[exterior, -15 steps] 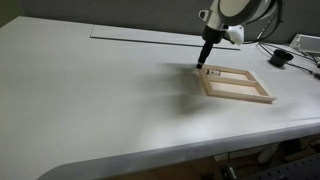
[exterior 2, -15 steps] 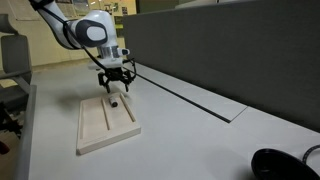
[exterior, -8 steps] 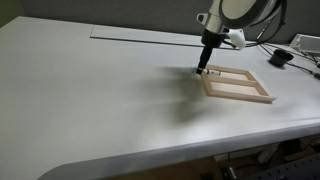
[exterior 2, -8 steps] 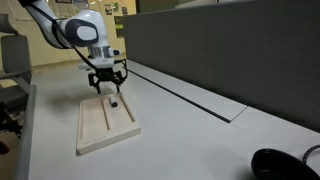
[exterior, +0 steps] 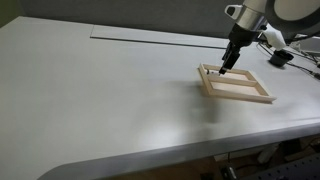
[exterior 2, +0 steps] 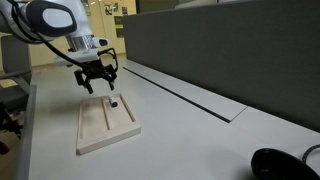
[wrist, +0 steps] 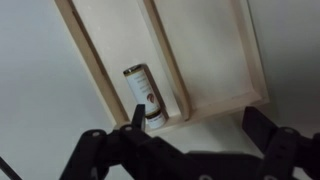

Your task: Take the bottle on the tray and put it on the counter

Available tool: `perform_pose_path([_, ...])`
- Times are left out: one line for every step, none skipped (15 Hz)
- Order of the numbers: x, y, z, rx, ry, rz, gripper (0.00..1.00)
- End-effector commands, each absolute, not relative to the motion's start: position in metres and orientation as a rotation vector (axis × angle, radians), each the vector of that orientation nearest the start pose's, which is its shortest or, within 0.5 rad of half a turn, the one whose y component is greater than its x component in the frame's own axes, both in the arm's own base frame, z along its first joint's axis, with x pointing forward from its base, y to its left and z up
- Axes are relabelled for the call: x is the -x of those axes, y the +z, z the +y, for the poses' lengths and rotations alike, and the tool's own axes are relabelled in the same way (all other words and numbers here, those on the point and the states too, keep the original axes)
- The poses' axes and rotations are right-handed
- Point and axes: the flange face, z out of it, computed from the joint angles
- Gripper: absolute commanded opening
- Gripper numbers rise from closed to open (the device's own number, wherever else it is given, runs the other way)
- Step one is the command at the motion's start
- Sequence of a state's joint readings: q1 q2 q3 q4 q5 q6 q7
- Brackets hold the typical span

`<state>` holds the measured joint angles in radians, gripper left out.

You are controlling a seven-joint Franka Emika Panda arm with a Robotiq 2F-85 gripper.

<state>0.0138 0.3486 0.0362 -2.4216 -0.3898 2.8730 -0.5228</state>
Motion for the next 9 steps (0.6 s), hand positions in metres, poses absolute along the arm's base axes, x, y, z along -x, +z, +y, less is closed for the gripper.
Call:
perform_pose_path([-0.498, 0.176, 0.036, 2.929, -0.133, -1.454, 1.00])
perform_pose_path([-0.500, 0.175, 0.026, 2.936, -0.134, -1.443, 1.00])
perform_pose_path([-0.500, 0.174, 0.025, 2.935, -0.130, -1.442, 1.00])
perform_pose_path([-0.499, 0.173, 0.028, 2.929, -0.128, -1.449, 1.00])
perform_pose_path([-0.509, 0.167, 0.025, 2.909, -0.067, -1.413, 1.00])
perform_pose_path([-0.513, 0.165, 0.019, 2.917, -0.036, -1.382, 1.00])
perform_pose_path([-0.519, 0.163, 0.013, 2.904, 0.007, -1.354, 1.00])
perform_pose_path([-0.504, 0.166, 0.023, 2.920, -0.036, -1.383, 1.00])
perform_pose_path([-0.507, 0.164, 0.020, 2.918, -0.026, -1.375, 1.00])
